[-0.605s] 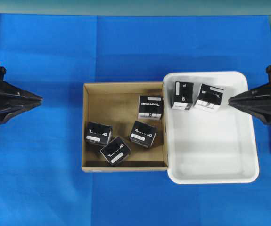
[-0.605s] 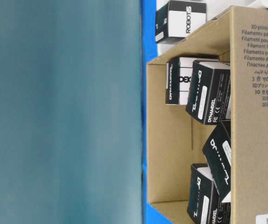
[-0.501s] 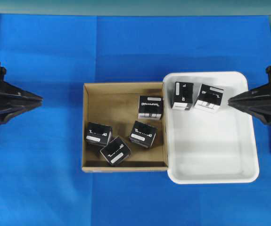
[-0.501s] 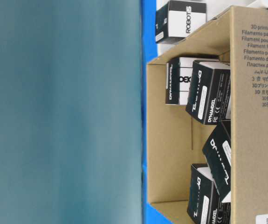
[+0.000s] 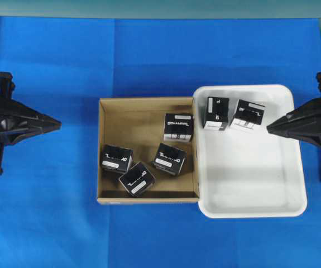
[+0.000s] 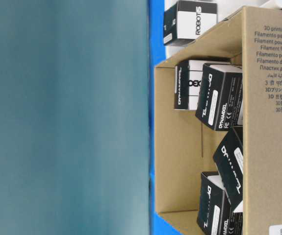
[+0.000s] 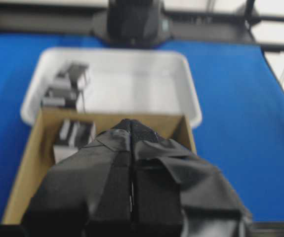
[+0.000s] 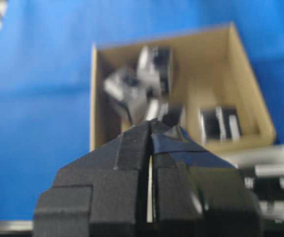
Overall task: Pick a box that is randomly placed inside the cardboard box.
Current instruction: 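Raise the right gripper from its rest pose beside the white tray, then move the right gripper over the cardboard box toward the upper-right DYNAMIXEL box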
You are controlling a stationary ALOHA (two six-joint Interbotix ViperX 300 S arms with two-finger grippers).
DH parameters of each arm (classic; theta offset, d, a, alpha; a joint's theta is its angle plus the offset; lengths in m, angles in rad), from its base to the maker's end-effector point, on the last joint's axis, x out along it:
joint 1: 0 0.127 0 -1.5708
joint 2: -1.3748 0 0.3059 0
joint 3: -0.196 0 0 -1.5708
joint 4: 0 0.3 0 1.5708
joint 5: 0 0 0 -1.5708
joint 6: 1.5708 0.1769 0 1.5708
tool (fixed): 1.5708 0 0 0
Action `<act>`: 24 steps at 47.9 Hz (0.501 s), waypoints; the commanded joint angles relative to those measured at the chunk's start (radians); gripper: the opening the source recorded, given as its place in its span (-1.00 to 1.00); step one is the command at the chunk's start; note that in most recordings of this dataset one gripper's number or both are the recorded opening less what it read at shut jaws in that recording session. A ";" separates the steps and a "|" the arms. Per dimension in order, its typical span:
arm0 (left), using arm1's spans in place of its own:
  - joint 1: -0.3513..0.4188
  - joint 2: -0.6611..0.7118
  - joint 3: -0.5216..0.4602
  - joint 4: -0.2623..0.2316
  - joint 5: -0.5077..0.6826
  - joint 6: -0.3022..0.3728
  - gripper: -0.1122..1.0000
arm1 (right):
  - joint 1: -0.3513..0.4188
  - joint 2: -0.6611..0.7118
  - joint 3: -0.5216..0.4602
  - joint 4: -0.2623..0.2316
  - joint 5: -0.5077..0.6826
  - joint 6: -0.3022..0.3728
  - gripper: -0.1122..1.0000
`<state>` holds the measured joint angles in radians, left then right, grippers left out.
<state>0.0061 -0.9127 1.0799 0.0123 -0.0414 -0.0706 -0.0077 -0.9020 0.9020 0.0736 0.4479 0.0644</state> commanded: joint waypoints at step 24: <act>-0.025 -0.017 -0.044 0.003 0.080 -0.043 -0.92 | 0.015 0.442 -0.442 -0.017 0.534 -0.436 -0.77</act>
<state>-0.0169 -0.9311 1.0615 0.0123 0.0414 -0.1120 0.0138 -0.5077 0.5047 0.0552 0.9587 -0.3390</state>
